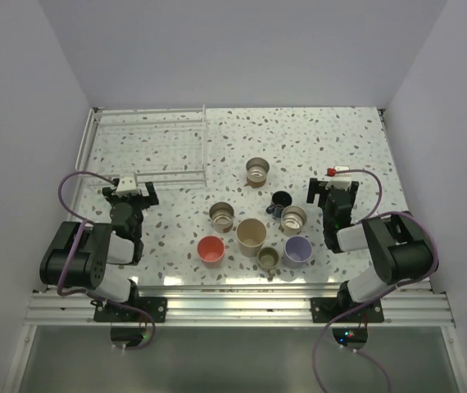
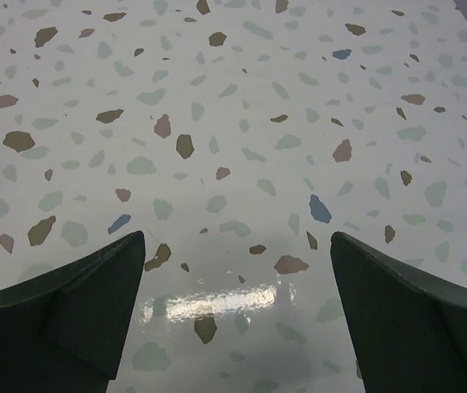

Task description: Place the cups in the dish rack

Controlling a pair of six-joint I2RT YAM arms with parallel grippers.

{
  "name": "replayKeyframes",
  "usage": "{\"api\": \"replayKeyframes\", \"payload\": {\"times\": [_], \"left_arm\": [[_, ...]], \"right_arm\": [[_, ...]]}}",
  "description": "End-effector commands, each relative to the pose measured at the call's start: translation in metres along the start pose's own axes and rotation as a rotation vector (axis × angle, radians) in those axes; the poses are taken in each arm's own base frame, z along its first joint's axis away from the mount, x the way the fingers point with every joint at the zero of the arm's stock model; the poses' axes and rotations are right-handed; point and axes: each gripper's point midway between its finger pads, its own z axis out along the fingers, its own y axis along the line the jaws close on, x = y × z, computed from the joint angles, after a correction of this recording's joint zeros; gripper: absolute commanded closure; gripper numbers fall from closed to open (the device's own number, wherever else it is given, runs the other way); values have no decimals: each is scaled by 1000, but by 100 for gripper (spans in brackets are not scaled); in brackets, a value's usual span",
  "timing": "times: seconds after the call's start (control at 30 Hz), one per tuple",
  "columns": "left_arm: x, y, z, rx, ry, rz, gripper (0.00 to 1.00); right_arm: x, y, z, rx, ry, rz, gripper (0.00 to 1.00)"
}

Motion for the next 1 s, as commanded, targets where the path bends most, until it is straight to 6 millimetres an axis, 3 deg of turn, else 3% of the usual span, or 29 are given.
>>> {"api": "replayKeyframes", "payload": {"times": [0.0,0.77,0.97], "left_arm": [[-15,1,1,-7,-61,5,0],[-14,1,1,-9,-59,5,0],[-14,1,1,-9,-61,5,0]], "right_arm": [[-23,1,4,-4,-65,33,1],[-22,2,4,-7,-60,33,1],[-32,-12,-1,67,-84,84,1]]}}
